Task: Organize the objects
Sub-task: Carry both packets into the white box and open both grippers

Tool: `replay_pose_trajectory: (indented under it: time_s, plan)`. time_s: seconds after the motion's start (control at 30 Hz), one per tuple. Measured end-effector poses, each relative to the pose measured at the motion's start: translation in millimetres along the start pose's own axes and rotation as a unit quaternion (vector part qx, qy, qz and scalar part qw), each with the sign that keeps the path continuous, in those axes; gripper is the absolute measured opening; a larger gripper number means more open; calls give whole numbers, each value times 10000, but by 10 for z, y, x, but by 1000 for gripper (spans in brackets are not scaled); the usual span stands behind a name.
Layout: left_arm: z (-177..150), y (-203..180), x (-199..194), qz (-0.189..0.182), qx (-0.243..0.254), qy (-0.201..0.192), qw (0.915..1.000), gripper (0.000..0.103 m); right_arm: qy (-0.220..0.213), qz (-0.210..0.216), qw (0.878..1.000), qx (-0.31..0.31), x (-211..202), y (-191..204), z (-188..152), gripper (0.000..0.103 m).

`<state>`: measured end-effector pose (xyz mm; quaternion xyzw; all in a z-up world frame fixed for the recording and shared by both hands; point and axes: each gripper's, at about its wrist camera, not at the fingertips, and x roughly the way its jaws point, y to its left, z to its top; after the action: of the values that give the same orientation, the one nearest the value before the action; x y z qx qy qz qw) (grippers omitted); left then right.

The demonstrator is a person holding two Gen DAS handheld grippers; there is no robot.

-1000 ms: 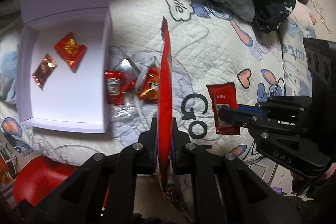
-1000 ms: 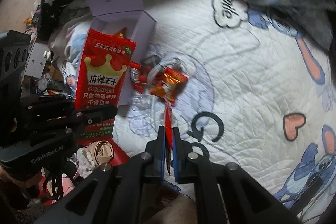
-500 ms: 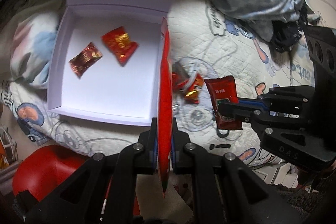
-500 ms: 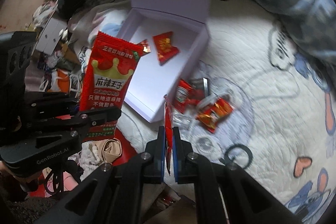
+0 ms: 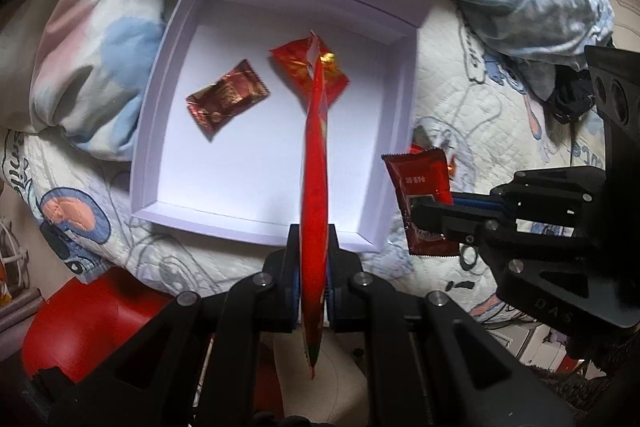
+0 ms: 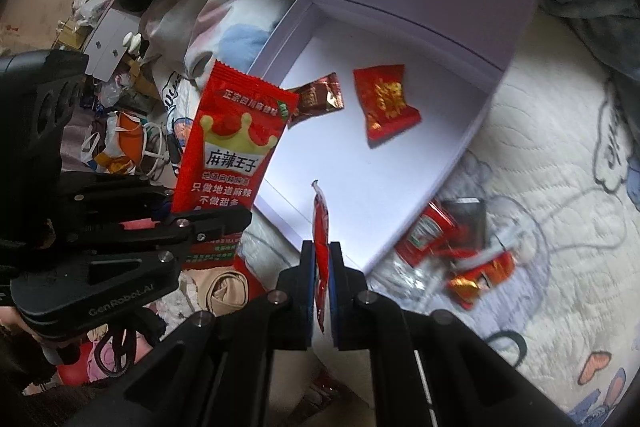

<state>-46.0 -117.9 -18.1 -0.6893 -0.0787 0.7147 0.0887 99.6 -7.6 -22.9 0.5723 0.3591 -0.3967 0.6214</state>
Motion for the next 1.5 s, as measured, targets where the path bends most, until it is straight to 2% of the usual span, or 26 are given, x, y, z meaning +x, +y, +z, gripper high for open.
replay_pose_trajectory:
  time_s: [0.4, 0.43, 0.7, 1.03, 1.33, 1.5]
  plan:
    - [415, 360, 212, 55, 8, 1, 10000, 9, -37, -45, 9999, 125, 356, -77, 431, 5]
    - [447, 379, 227, 63, -205, -42, 9998, 9, -40, -56, 9999, 130, 374, -87, 458, 5]
    - [680, 482, 345, 120, -91, -92, 9998, 9, -39, -136, 9998, 166, 520, -185, 680, 5]
    - [793, 581, 507, 215, 41, -17, 9998, 9, 39, -238, 9995, 214, 735, -250, 818, 5]
    - [848, 703, 645, 283, -115, 68, 9995, 9, 158, -356, 9992, 126, 914, -288, 885, 6]
    - [863, 709, 629, 404, -197, -17, 9990, 9, 132, -497, 9987, 46, 924, -286, 912, 6]
